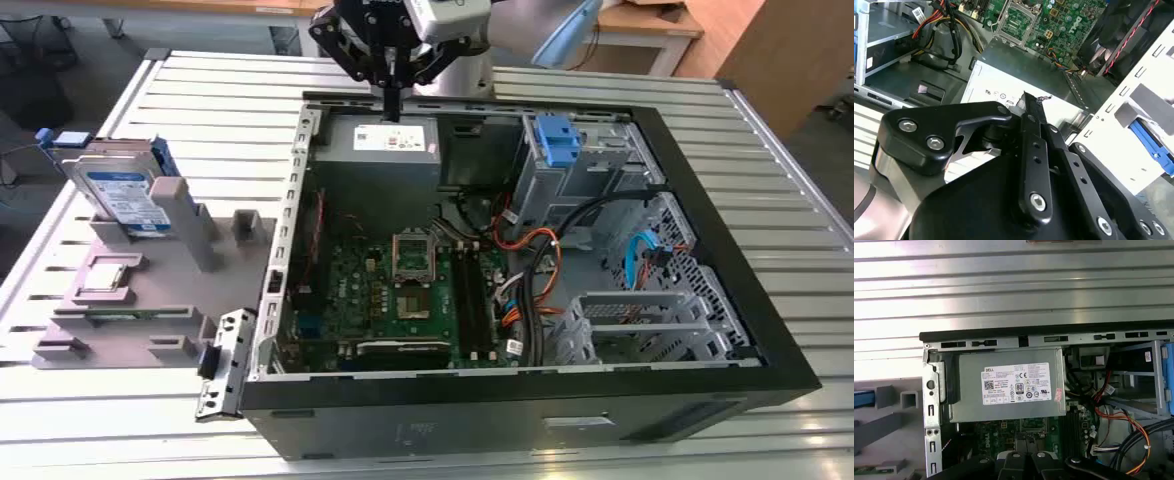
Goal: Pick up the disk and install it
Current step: 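Reach for the disk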
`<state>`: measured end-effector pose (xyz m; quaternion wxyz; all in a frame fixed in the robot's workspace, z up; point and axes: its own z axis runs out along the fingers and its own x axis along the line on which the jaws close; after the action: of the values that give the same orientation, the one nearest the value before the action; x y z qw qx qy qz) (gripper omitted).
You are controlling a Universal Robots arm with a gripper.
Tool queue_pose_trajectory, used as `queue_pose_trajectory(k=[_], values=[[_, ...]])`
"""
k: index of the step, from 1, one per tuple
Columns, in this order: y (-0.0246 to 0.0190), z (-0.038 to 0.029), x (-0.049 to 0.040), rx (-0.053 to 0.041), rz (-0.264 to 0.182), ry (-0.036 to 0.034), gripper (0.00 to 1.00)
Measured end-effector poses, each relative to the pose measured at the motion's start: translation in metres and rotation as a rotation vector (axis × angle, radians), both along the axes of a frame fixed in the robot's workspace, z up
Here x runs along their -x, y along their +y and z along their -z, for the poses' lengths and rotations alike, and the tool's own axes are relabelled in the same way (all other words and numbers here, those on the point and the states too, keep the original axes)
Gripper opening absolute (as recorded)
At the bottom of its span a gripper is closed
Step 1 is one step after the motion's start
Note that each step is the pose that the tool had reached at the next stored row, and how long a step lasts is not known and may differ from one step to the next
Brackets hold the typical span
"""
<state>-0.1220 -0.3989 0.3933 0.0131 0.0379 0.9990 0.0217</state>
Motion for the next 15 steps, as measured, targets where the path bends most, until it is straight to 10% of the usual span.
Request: queue_pose_trajectory(k=[15], values=[[0.0,0.0,0.0059,0.0,0.0,0.0001,0.11]])
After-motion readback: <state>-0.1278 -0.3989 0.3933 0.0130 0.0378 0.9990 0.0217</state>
